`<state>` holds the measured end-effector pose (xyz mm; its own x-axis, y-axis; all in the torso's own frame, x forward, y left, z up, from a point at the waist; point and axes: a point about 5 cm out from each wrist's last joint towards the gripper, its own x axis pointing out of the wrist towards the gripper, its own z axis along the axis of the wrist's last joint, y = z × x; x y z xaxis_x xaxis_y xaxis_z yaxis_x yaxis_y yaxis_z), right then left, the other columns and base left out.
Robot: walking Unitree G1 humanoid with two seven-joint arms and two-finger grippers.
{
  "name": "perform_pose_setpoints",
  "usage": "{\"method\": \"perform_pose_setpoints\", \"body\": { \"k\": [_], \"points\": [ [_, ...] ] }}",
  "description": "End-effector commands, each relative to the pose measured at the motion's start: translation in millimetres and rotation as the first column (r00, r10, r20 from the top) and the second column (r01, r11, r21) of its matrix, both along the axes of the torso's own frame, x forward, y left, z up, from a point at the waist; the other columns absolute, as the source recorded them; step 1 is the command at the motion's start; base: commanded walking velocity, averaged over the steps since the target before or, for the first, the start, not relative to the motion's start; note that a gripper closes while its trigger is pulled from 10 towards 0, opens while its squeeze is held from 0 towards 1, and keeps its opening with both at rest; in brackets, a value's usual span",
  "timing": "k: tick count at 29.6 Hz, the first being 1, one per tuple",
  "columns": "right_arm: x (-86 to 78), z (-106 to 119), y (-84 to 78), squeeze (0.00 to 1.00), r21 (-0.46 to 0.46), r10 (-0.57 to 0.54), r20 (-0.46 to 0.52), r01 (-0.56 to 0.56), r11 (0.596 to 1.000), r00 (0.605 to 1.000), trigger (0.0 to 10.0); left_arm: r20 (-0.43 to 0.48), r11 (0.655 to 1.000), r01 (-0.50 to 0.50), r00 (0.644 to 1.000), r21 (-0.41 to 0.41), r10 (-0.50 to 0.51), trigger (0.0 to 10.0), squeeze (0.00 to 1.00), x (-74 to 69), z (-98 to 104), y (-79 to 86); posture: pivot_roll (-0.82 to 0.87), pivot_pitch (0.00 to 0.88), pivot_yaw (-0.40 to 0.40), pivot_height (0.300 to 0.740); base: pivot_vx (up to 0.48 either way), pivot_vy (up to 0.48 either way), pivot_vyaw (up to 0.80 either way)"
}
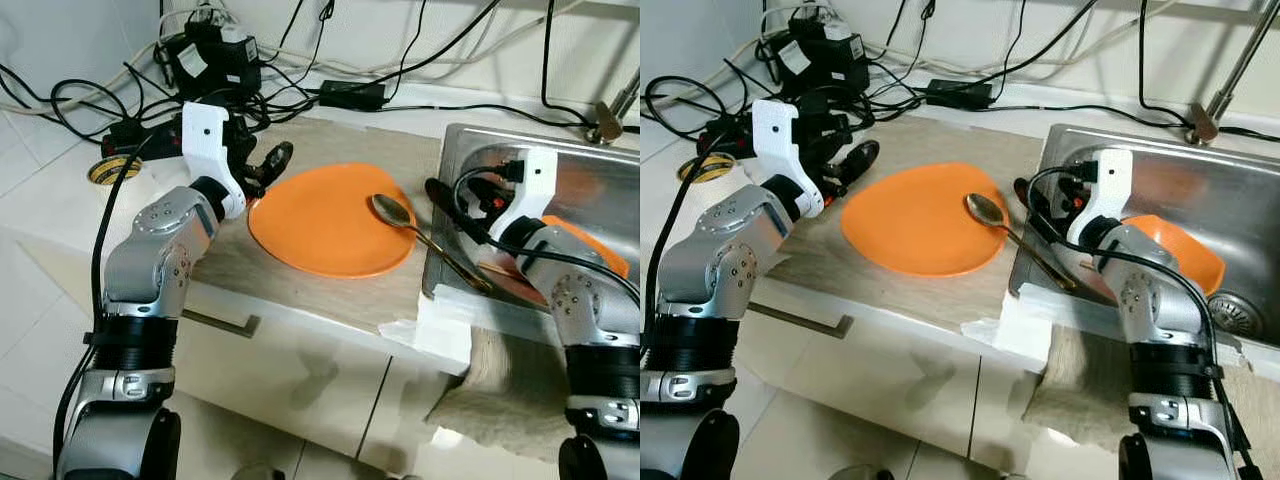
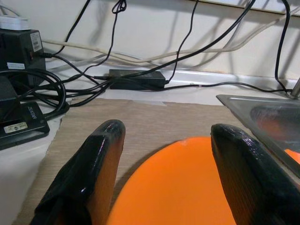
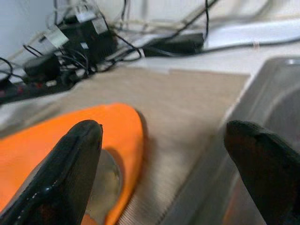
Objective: Kitchen organization
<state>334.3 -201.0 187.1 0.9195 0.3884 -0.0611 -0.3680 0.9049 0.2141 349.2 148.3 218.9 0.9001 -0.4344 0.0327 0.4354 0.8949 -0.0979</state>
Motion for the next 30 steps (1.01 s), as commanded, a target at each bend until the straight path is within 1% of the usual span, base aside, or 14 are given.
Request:
{"method": "perform_pose_setpoints", "body": {
  "k": [1, 4, 9, 12, 16, 18, 19, 26, 27, 30],
  "points": [
    [-0.8, 8, -2.7, 0.0, -0.007, 0.009, 0.017, -0.009, 1.0, 1.0, 10.0, -0.011, 1.0, 0.004, 1.0, 0.008, -0.004, 10.0, 0.0, 0.6, -1, -1.9, -0.01, 0.0, 0.035, 0.74, 0.0, 0.0, 0.0],
    [-2.1, 14, -5.2, 0.0, -0.023, 0.006, 0.036, -0.005, 1.0, 0.999, 10.0, -0.004, 1.0, 0.01, 1.0, 0.012, -0.01, 10.0, 0.0, -0.8, -2, -4.4, -0.02, 0.0, 0.032, 0.74, 0.0, 0.0, 0.0],
    [-3.4, 18, -4.0, 0.0, -0.028, 0.013, 0.045, -0.012, 1.0, 0.999, 10.0, -0.007, 1.0, 0.013, 1.0, 0.011, -0.013, 10.0, 0.0, -1.4, -3, -5.7, -0.02, 0.0, 0.031, 0.74, 0.0, 0.0, 0.0],
    [-5.7, 22, -2.2, 0.0, -0.05, 0.039, 0.05, -0.036, 0.998, 0.998, 10.0, -0.013, 1.0, 0.018, 1.0, 0.011, -0.018, 10.0, 0.0, -1.7, -4, -6.7, -0.02, 0.0, 0.032, 0.74, 0.0, 0.0, 0.0],
    [-8.2, 22, -2.3, 0.0, -0.077, 0.071, 0.032, -0.069, 0.995, 0.997, 10.0, -0.016, 1.0, 0.014, 1.0, 0.011, -0.014, 10.0, 0.0, -0.8, -5, -5.2, -0.02, 0.0, 0.032, 0.74, 0.0, 0.0, 0.0],
    [-12.3, 21, -1.1, 0.0, -0.117, 0.122, 0.012, -0.12, 0.986, 0.992, 10.0, -0.014, 1.0, 0.014, 1.0, 0.011, -0.013, 10.0, 0.0, -0.7, -4, -5.4, -0.02, 0.0, 0.03, 0.74, 0.0, 0.0, 0.0],
    [-15.7, 20, -0.6, 0.0, -0.149, 0.164, -0.01, -0.164, 0.975, 0.986, 10.0, -0.013, 1.0, 0.013, 1.0, 0.011, -0.013, 10.0, 0.0, -0.8, -4, -5.7, -0.02, 0.0, 0.029, 0.74, 0.0, 0.0, 0.0],
    [-19.6, 24, 0.0, 0.0, -0.202, 0.229, -0.034, -0.231, 0.952, 0.973, 10.0, -0.013, 1.0, 0.011, 1.0, 0.006, -0.011, 10.0, 0.0, -0.6, -4, -6.2, -0.02, 0.0, 0.023, 0.74, 0.0, 0.0, 0.0],
    [-20.8, 26, 0.9, 0.0, -0.219, 0.253, -0.044, -0.257, 0.941, 0.966, 10.0, -0.013, 1.0, 0.009, 1.0, 0.002, -0.009, 10.0, 0.0, -0.8, -5, -6.6, -0.02, 0.0, 0.019, 0.74, 0.0, 0.0, 0.0],
    [-25.0, 24, 2.6, 0.0, -0.233, 0.295, -0.076, -0.305, 0.924, 0.952, 10.0, -0.015, 1.0, 0.006, 1.0, -0.003, -0.006, 10.0, 0.0, -1.7, -5, -6.9, -0.02, 0.0, 0.011, 0.74, 0.0, 0.0, 0.0]
  ]
}}
